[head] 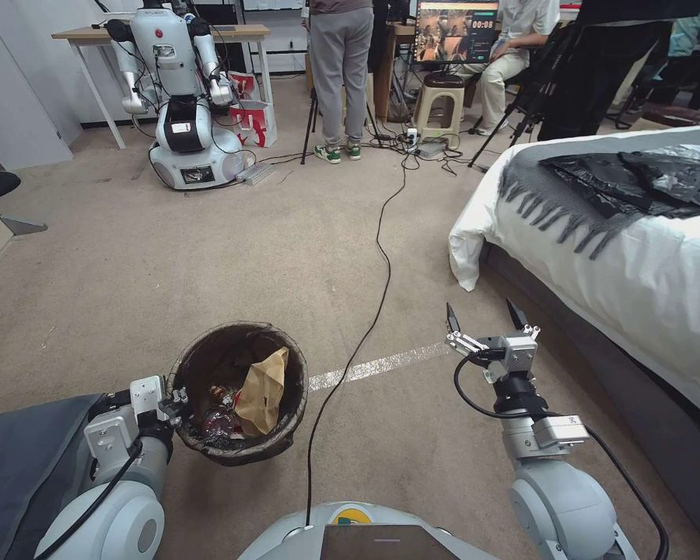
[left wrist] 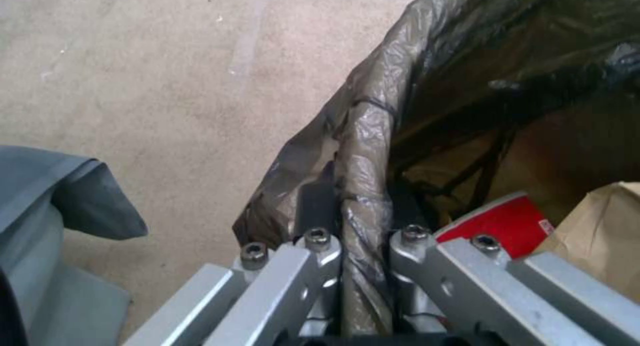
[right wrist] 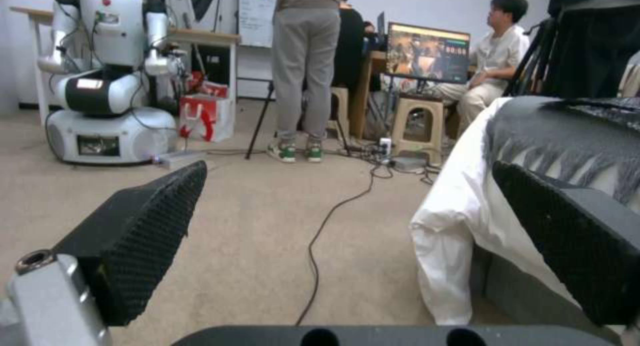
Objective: Pick up the trash bin, then pick up the garbage from the floor and place it into the trash bin.
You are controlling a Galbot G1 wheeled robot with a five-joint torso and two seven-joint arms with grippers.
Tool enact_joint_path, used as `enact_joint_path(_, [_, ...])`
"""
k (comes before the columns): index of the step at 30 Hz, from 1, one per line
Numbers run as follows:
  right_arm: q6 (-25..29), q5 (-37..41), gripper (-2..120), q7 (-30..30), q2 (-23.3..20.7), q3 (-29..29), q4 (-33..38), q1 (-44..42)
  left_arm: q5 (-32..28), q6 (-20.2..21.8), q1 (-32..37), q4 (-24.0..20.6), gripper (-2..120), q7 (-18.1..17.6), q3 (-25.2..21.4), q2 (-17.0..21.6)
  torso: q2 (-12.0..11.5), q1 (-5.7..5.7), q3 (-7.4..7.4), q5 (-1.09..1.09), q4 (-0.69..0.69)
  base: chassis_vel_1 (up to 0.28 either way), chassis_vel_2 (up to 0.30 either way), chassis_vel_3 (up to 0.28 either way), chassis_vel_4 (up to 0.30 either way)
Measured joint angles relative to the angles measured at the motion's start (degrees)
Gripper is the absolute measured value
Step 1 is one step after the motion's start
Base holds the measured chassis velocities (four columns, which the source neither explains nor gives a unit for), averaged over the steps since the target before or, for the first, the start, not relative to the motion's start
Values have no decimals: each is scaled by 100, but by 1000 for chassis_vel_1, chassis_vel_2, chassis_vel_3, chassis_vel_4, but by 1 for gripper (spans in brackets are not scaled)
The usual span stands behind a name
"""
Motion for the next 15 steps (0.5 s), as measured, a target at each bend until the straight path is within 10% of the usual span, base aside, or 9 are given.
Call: enact_joint_path(15, [31,-88,100,19,23,-49,57,-120,-597,43,-44,0,2,-443,85,20,0,0,0,0,0,0,0,0,0])
